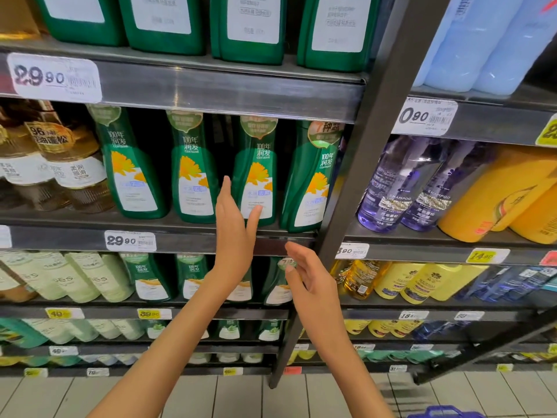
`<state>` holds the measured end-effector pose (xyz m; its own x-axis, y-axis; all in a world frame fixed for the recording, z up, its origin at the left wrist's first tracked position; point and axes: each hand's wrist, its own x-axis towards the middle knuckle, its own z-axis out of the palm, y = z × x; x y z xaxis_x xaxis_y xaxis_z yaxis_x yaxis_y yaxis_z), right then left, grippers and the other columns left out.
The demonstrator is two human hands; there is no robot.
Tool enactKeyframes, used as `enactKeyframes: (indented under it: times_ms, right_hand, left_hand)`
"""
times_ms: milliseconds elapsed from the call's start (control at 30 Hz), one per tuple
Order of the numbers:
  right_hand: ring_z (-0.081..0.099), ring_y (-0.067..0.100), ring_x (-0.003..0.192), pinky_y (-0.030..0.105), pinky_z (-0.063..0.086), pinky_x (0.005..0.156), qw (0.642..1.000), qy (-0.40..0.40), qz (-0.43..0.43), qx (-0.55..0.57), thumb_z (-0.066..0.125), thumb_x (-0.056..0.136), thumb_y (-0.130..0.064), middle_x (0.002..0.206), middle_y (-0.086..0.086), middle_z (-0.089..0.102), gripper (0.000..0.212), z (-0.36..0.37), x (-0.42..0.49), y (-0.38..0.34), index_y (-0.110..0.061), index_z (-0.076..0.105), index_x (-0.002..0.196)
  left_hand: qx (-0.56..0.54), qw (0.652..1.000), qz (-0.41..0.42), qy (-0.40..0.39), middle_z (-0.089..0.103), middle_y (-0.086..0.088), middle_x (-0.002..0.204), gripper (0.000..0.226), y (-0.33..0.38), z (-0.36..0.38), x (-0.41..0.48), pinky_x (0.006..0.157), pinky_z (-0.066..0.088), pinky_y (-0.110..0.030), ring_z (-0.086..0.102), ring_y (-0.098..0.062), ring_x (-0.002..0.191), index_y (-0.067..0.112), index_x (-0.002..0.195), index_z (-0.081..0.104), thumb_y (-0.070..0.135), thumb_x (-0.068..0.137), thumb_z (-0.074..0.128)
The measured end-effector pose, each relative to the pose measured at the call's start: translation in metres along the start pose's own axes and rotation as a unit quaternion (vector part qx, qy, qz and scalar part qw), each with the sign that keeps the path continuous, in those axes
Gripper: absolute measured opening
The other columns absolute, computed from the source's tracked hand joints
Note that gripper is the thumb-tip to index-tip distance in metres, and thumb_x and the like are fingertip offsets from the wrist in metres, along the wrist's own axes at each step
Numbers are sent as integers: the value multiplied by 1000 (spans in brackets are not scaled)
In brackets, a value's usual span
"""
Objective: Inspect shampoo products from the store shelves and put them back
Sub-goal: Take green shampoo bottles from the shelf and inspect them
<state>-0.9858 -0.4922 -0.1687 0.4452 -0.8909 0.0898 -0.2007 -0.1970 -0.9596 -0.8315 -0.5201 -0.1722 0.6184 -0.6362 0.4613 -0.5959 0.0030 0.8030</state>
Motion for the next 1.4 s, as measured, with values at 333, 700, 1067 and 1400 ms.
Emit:
enactKeyframes:
  times_ms: [333,700,1067,1400]
  right_hand:
    - [46,-2,124,19,36,107,1000,-7,14,-8,49,96,-10,131,-12,54,38,3,-7,4,-27,50,130]
    - [47,-2,123,20,37,107,1000,-7,14,-4,50,96,-10,131,-11,54,37,1,-12,4,-25,50,130]
    - [48,1,123,21,37,107,1000,-8,9,0,49,96,-9,132,-7,54,38,4,-6,2,-20,50,133]
    - [48,-2,122,11,36,100,1000,-11,-15,1,48,98,-17,130,-13,54,35,10,-9,5,-23,49,133]
  left_hand:
    - [74,994,43,70,42,-23,120,58,1,3,0,101,26,-23,43,-29,114,-7,139,28,14,92,55]
    - [-100,990,-96,-37,44,-13,137,61,-1,-3,6,107,34,-38,40,-26,129,8,140,26,16,90,59]
    - [-90,994,-63,20,41,-8,111,47,5,-14,-17,81,35,-16,41,-14,95,1,124,39,17,87,62]
    - [-153,984,-88,-8,53,-7,118,37,10,-35,-58,91,46,-24,54,-15,107,15,122,40,18,90,59]
